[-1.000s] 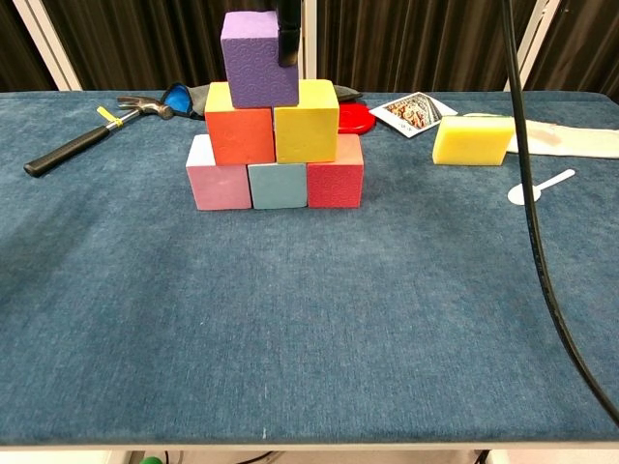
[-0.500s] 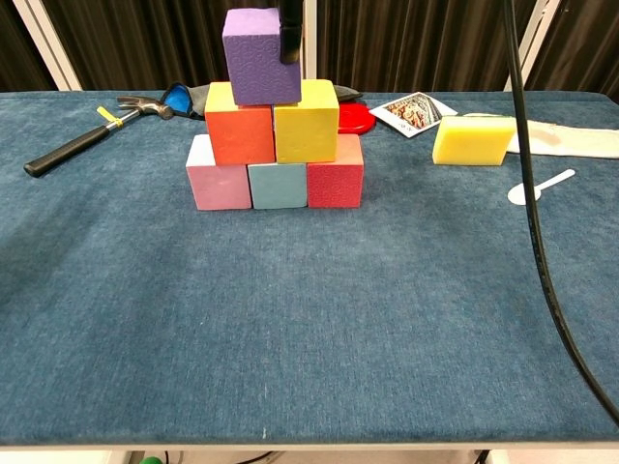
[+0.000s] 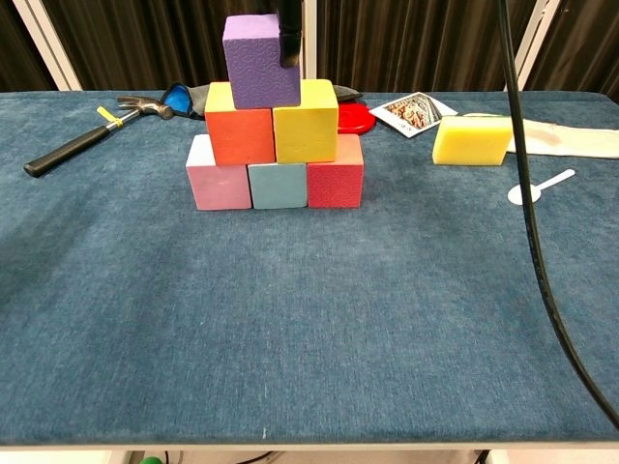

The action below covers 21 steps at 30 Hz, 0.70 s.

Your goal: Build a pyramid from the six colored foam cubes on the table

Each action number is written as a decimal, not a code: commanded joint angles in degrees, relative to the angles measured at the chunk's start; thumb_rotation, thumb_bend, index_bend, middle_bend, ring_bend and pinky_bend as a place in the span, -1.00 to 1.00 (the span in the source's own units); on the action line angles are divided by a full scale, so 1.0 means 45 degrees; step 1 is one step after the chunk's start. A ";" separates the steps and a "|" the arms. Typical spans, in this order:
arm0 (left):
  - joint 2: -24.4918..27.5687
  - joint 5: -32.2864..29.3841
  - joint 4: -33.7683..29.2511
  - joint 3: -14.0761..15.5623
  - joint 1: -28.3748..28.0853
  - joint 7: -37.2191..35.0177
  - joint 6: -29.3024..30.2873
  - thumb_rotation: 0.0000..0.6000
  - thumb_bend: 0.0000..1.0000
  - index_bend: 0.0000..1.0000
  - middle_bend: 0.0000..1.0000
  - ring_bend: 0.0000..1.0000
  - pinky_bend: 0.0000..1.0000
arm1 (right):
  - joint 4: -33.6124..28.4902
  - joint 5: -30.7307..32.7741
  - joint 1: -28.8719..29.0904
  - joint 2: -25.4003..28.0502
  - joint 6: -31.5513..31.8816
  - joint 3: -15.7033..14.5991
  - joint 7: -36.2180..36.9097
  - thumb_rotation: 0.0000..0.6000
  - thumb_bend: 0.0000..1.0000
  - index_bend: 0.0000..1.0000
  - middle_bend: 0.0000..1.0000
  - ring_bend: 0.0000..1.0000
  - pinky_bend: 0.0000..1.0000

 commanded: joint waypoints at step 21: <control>-0.0204 -0.0307 0.1184 -0.0351 0.0455 0.0723 0.1206 0.68 -0.69 -0.83 -0.95 -0.88 -0.60 | -0.5562 -0.7985 -0.6071 0.5005 0.1763 -0.2197 0.5083 1.00 -0.64 -0.91 -0.81 -0.93 -1.00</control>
